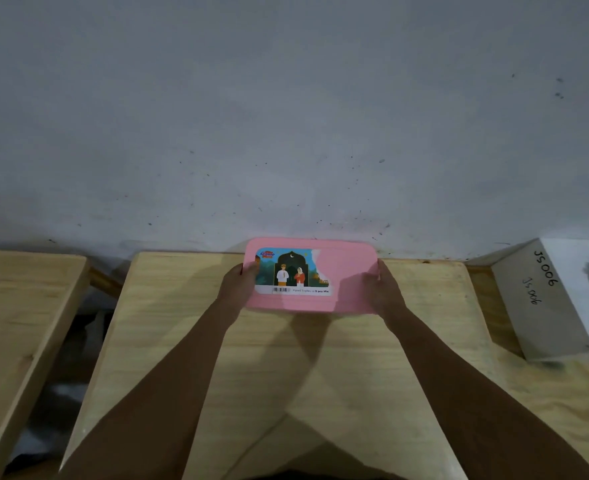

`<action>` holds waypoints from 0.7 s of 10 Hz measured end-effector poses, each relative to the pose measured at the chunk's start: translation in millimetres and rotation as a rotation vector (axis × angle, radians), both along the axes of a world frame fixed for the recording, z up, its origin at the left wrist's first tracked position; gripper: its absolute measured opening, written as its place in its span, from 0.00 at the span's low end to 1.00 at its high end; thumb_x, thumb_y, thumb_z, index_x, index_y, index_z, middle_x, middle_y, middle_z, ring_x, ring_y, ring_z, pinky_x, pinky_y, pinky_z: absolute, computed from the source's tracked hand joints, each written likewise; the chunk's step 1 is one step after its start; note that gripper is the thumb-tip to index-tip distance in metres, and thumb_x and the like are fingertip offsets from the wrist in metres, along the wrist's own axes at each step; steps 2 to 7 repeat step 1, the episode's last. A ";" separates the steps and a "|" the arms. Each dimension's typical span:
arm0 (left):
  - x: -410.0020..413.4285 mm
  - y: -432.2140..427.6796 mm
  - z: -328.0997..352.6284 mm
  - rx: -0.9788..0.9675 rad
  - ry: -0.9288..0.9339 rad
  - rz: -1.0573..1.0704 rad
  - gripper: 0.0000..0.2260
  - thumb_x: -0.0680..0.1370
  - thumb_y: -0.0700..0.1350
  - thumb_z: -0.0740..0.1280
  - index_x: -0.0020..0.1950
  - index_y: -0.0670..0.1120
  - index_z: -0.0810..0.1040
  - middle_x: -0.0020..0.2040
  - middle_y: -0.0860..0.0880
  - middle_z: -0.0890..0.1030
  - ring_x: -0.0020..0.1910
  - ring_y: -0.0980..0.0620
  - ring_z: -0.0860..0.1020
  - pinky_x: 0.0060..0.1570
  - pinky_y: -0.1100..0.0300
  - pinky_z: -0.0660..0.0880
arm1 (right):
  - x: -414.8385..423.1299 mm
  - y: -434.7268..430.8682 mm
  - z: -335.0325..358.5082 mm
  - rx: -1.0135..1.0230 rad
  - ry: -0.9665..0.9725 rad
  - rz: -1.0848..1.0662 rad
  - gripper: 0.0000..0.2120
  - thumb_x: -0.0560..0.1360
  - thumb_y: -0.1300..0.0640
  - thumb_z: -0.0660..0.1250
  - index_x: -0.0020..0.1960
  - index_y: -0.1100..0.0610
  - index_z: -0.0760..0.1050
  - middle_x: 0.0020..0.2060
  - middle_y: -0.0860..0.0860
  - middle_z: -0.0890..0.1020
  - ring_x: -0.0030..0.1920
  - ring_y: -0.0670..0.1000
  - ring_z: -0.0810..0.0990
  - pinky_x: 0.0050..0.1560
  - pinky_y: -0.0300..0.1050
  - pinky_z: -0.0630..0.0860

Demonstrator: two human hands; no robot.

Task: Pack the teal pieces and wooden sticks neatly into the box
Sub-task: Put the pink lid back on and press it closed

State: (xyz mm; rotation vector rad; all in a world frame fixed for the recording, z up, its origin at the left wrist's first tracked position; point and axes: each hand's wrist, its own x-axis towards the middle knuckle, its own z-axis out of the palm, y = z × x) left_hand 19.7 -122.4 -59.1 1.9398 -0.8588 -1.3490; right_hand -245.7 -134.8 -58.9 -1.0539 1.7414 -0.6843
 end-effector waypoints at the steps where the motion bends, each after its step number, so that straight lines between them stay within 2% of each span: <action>1: 1.3 -10.4 20.8 -0.025 -0.086 -0.112 0.14 0.77 0.55 0.63 0.57 0.48 0.77 0.56 0.46 0.80 0.56 0.45 0.77 0.56 0.54 0.73 | -1.7 -15.1 22.5 0.049 0.148 0.120 0.18 0.80 0.59 0.60 0.68 0.62 0.69 0.63 0.60 0.75 0.62 0.61 0.75 0.59 0.51 0.72; 7: 1.3 -10.4 20.8 -0.025 -0.086 -0.112 0.14 0.77 0.55 0.63 0.57 0.48 0.77 0.56 0.46 0.80 0.56 0.45 0.77 0.56 0.54 0.73 | -1.7 -15.1 22.5 0.049 0.148 0.120 0.18 0.80 0.59 0.60 0.68 0.62 0.69 0.63 0.60 0.75 0.62 0.61 0.75 0.59 0.51 0.72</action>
